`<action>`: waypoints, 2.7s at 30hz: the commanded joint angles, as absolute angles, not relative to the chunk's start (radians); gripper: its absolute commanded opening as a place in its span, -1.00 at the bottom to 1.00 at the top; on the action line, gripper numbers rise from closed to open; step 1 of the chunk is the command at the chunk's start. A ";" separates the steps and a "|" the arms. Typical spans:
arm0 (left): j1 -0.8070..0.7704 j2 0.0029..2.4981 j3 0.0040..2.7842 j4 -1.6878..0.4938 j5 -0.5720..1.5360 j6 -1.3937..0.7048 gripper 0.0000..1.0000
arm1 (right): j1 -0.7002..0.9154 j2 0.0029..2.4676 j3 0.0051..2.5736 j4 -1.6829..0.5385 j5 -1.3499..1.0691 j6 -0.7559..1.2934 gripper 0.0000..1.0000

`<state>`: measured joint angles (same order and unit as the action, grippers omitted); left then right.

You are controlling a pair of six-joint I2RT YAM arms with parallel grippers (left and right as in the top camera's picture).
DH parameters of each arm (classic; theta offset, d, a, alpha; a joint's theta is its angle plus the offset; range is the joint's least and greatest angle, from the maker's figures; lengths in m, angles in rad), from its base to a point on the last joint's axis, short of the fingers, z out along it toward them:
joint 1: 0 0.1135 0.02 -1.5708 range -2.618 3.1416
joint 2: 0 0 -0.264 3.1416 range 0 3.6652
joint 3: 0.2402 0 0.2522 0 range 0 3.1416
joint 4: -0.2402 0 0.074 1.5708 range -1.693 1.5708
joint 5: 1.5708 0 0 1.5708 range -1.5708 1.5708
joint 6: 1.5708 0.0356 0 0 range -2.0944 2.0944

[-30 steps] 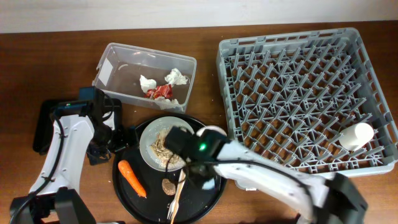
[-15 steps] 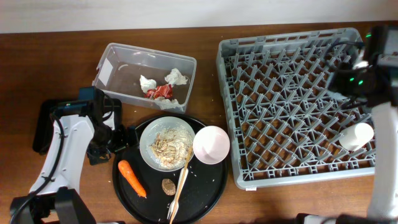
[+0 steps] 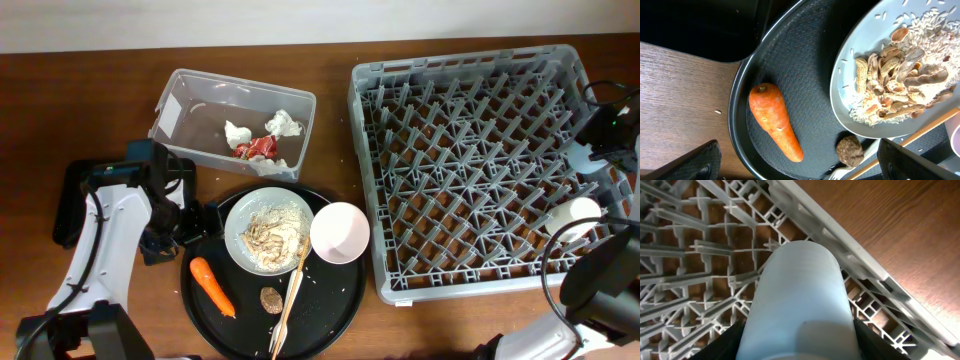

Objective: Sort waste into correct bins and load items into the dishwasher rack
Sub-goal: 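Place the light-blue cup in the rack's right side, then grasp the pink bowl with the right gripper, then place the pink bowl upside down at the rack's top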

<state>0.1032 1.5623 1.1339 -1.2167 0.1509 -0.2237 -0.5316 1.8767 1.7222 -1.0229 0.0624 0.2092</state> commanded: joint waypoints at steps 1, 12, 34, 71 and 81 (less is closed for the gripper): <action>0.108 1.559 1.132 -1.215 0.161 -0.207 0.99 | -0.539 1.935 1.726 -1.019 0.057 0.218 0.14; 0.108 1.559 1.132 -1.215 0.161 -0.207 0.99 | -0.525 1.827 1.744 -1.066 -0.035 0.218 0.96; 0.108 1.559 1.132 -1.208 0.161 -0.207 0.99 | 0.589 1.922 1.737 -1.407 -0.162 -0.187 0.73; 0.108 1.559 1.132 -1.208 0.161 -0.207 0.99 | 0.232 1.607 1.862 -1.169 1.225 0.413 -0.92; 0.108 1.559 1.132 -1.216 0.162 -0.207 0.99 | -0.059 1.954 1.855 -0.956 1.204 0.398 -0.92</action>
